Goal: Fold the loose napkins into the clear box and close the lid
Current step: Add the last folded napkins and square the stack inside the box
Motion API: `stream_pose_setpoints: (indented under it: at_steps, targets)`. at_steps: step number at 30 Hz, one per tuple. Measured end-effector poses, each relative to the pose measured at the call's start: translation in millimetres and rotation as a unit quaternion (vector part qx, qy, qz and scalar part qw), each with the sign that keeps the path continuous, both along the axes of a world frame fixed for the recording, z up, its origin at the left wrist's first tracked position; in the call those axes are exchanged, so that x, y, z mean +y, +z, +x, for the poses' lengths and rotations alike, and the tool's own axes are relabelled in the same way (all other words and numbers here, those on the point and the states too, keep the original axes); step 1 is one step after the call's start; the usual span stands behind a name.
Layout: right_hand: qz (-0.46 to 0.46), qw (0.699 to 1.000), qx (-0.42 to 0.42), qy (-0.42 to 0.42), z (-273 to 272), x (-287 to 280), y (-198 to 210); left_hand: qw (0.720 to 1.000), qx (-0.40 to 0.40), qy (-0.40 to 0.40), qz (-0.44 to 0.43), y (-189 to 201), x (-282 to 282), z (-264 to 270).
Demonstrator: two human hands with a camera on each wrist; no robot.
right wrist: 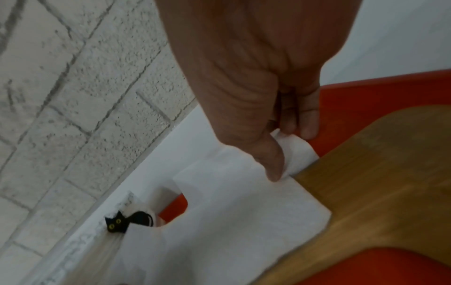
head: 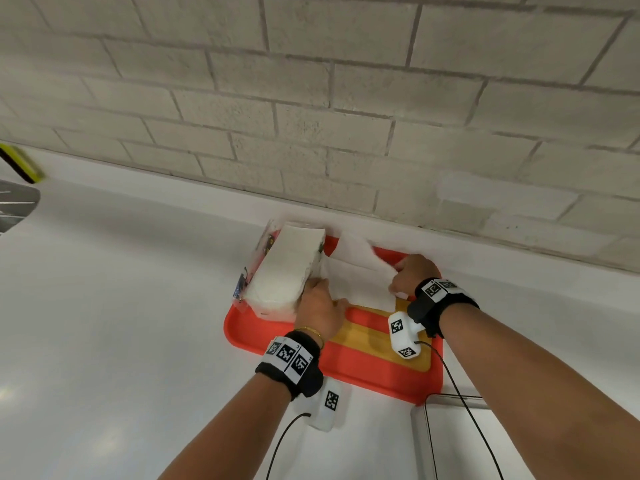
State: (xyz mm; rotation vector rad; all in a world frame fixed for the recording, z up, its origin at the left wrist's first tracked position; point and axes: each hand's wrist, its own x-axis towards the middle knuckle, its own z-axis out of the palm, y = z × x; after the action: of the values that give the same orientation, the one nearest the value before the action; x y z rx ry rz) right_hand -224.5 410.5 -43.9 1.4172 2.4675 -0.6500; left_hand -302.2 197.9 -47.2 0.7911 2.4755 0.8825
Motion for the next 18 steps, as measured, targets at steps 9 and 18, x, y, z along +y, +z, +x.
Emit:
stream_pose_setpoints:
  at_steps: [9, 18]
  targets:
    - [-0.088, 0.969, 0.224, -0.049, 20, -2, 29, 0.987, 0.017, 0.095, 0.124, 15, -6, 3]
    - [-0.091, 0.937, 0.333, 0.047, 69, -54, 113, 0.87, -0.238, 0.167, 0.398, 56, -57, 20]
